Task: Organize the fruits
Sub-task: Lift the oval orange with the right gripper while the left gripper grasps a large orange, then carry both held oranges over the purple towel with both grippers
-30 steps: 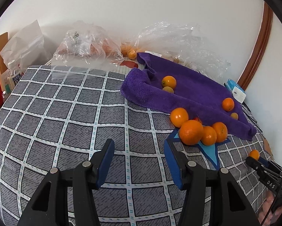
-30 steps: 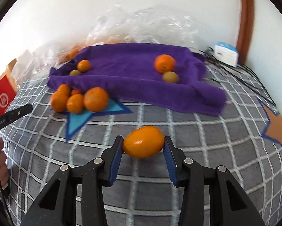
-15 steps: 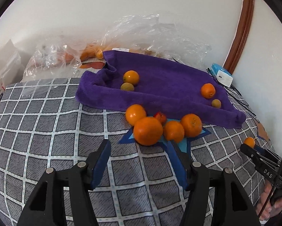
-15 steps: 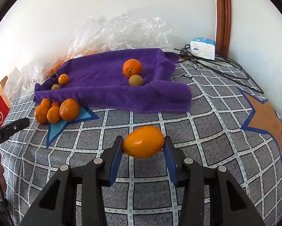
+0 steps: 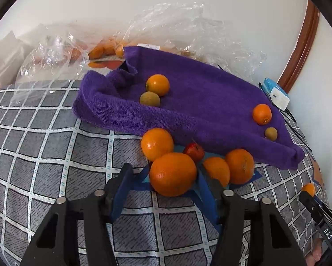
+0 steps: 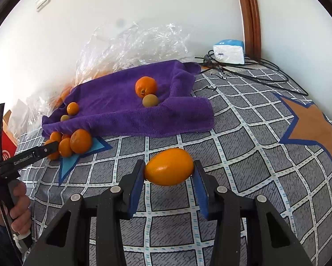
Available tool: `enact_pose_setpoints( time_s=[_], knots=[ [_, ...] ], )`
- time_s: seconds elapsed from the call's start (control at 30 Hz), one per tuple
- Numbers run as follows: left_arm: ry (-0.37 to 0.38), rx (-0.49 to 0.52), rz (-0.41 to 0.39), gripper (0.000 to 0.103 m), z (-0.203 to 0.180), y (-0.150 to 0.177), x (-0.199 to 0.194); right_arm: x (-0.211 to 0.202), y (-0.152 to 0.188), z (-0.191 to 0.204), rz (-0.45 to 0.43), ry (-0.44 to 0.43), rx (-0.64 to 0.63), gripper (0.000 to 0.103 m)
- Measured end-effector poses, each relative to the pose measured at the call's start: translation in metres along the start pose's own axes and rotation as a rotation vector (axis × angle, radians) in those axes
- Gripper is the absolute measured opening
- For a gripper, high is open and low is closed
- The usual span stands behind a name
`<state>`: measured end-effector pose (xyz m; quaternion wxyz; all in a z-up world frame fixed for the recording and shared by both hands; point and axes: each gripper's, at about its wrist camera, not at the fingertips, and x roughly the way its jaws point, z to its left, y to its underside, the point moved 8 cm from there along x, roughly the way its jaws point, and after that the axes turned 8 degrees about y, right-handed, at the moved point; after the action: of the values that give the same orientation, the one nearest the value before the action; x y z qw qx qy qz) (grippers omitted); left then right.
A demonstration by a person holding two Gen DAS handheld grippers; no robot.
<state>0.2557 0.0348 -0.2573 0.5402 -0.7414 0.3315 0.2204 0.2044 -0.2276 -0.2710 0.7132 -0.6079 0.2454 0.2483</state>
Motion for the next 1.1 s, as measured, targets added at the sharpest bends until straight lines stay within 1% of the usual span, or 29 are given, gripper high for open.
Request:
enact_pose_setpoints(
  time_s=[0.03,0.1,0.13,0.27,0.43,0.57,0.7,0.93,1.1],
  knots=[
    [0.019,-0.004,-0.008,0.045,0.0,0.0,-0.001,0.0,0.0,0.001,0.001,0.003,-0.006,0.043],
    [0.056,-0.01,-0.008,0.039,-0.001,0.0,0.0,0.001,0.001,0.004,0.005,-0.005,-0.018,0.043],
    [0.056,-0.004,-0.011,0.039,-0.002,0.0,0.0,0.002,0.001,0.005,0.007,-0.007,-0.023,0.043],
    [0.062,0.0,-0.022,0.038,-0.003,0.001,-0.002,0.003,0.001,0.006,0.008,0.002,-0.035,0.043],
    [0.071,-0.012,-0.076,0.038,0.0,0.0,-0.015,0.003,0.002,0.007,0.01,0.013,-0.042,0.043],
    [0.089,-0.016,-0.093,0.038,0.0,-0.002,-0.021,0.002,0.003,0.005,0.013,0.018,-0.039,0.043],
    [0.091,-0.012,-0.133,0.038,-0.001,-0.003,-0.03,0.0,0.002,0.001,-0.001,0.015,-0.022,0.043],
    [0.1,-0.021,-0.165,0.038,-0.002,-0.007,-0.039,0.003,0.002,0.001,0.015,0.015,-0.025,0.043],
    [0.131,-0.049,-0.178,0.038,-0.001,-0.01,-0.044,0.003,0.002,0.002,0.013,0.007,-0.025,0.043]
  ],
)
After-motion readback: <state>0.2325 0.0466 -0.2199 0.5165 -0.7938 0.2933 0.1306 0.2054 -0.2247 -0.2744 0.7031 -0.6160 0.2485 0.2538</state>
